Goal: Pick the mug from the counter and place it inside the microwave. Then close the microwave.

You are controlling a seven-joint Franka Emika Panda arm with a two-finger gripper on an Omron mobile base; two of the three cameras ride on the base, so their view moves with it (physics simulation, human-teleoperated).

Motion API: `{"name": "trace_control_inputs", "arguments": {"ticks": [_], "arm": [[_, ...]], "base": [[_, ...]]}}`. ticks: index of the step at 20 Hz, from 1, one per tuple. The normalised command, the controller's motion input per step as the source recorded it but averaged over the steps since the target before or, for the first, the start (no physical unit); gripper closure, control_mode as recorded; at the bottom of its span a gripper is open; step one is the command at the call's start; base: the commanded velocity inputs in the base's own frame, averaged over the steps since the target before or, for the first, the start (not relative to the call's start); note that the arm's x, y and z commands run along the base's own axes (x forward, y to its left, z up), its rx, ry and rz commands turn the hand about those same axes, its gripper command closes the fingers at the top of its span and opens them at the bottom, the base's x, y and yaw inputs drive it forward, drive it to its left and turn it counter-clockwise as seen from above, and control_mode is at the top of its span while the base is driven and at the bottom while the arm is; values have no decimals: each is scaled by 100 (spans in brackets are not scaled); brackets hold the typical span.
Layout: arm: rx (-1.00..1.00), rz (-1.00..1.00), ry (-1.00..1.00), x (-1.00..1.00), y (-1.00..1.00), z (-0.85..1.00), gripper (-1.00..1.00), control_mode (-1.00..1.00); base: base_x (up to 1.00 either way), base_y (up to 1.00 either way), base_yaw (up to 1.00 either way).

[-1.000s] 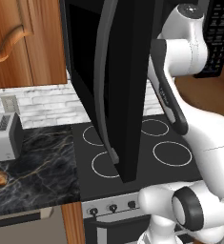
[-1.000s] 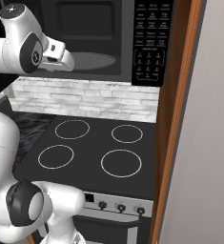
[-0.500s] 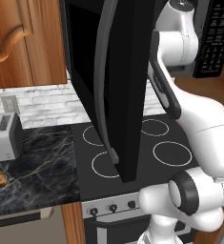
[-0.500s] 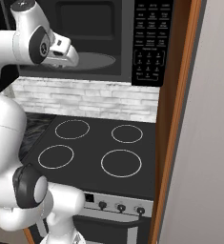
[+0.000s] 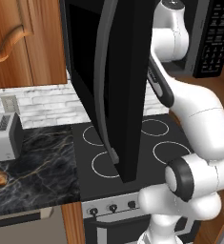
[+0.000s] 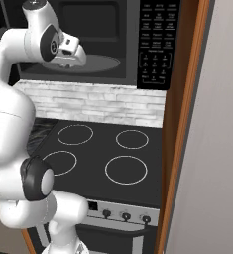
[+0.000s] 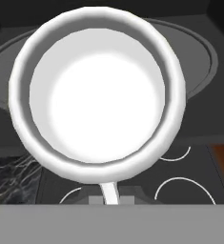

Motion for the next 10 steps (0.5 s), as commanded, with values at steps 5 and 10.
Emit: {"name": "trace_control_inputs", "arguments": {"ticks": [5,10], "arm": [[0,0,5,42,0,0,100,-100],[0,0,5,33,0,0,100,-100]], "base": [[0,0,0],[0,0,0]]}}
